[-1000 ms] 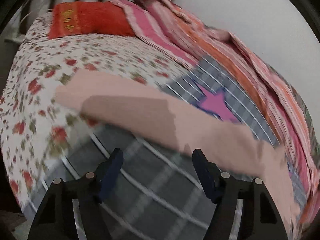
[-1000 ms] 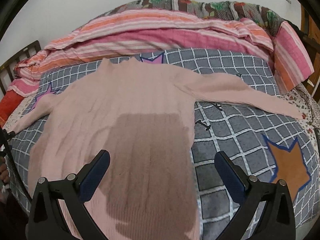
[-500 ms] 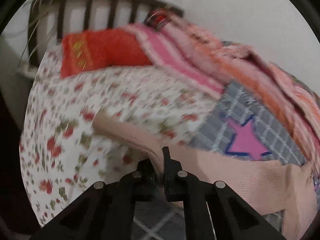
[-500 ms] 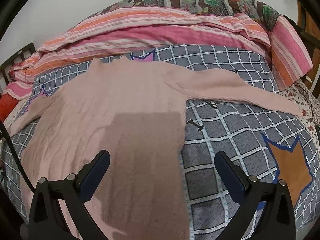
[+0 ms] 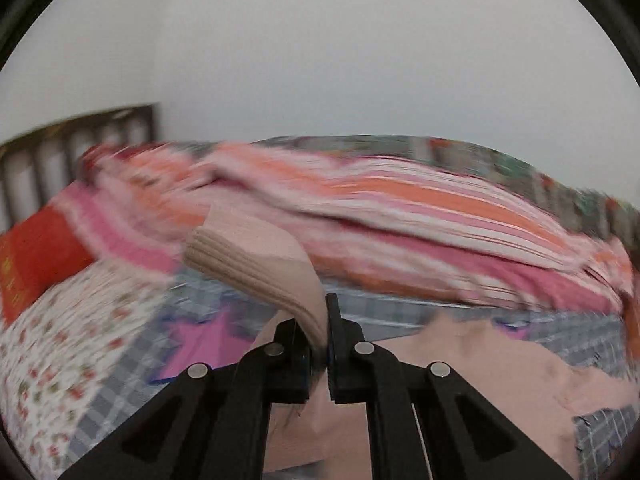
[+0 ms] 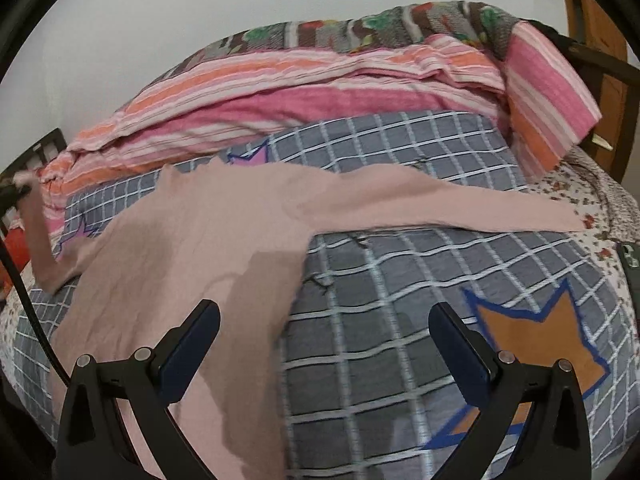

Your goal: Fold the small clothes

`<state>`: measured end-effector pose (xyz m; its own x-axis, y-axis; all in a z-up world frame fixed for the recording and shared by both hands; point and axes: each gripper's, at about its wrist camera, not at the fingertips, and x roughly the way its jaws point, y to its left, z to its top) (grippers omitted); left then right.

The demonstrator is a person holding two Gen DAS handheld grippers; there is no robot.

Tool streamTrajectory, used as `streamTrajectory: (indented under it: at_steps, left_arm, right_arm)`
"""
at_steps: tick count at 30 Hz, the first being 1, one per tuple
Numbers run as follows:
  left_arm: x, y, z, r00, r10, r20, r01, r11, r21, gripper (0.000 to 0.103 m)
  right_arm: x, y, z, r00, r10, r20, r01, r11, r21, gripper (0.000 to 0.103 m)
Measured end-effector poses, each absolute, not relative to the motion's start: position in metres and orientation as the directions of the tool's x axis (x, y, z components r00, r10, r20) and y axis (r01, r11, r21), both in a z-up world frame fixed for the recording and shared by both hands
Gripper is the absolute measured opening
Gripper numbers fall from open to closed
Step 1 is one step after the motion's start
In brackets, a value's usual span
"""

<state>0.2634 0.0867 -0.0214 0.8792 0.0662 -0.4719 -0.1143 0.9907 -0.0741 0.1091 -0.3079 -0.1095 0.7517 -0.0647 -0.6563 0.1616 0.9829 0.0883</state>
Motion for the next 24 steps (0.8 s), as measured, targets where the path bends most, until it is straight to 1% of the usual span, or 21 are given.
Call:
streamTrajectory:
  at_steps: [4,7,11,15,17,18,19,21,22,24]
  left_arm:
    - [0.288,-0.005,-0.025,0.867,-0.071,-0.493,0.053,0.997,-0.050,0.006]
    - [0.298,-0.073,-0.049,0.835,-0.150,-0.529,0.150,0.988,-0.044,0.006]
    - [0.304,-0.127,-0.087,0.759,-0.274,-0.591,0.247,0.960,-0.127,0.006]
    - [0.304,-0.155,-0.115,0.697,-0.325,-0.639,0.282,0.944,-0.172,0.008]
    - [0.303,-0.156,-0.121,0.678,-0.347,-0.648,0.291,0.936,-0.196,0.016]
    - [0.303,-0.153,-0.120,0.673,-0.344,-0.655,0.288,0.937,-0.197,0.033]
    - [0.301,-0.149,-0.119,0.673,-0.334,-0.659,0.280,0.941,-0.191,0.054]
    - [0.291,-0.131,-0.113,0.705,-0.307,-0.639,0.260,0.951,-0.171,0.073]
    - [0.287,-0.120,-0.111,0.723,-0.288,-0.628,0.244,0.957,-0.158,0.073]
    - [0.281,-0.093,-0.109,0.740,-0.213,-0.638,0.182,0.977,-0.115,0.073]
  right_arm:
    - [0.105,-0.326,-0.113,0.751,-0.090,-0.654,0.176,0.982,0.068,0.102]
    - [0.106,-0.341,-0.121,0.737,-0.096,-0.669,0.192,0.979,0.071,0.102]
    - [0.108,-0.357,-0.130,0.723,-0.104,-0.683,0.212,0.974,0.077,0.102]
    - [0.110,-0.364,-0.135,0.718,-0.112,-0.687,0.216,0.974,0.067,0.102]
    - [0.114,-0.365,-0.136,0.717,-0.106,-0.689,0.211,0.975,0.069,0.102]
    - [0.115,-0.365,-0.137,0.717,-0.102,-0.689,0.207,0.976,0.070,0.102]
    - [0.118,-0.363,-0.138,0.717,-0.098,-0.690,0.201,0.977,0.071,0.102]
    - [0.123,-0.359,-0.138,0.720,-0.084,-0.689,0.184,0.980,0.073,0.102]
    - [0.128,-0.356,-0.137,0.724,-0.071,-0.686,0.169,0.983,0.076,0.102]
    - [0.137,-0.349,-0.134,0.730,-0.053,-0.681,0.148,0.986,0.081,0.102]
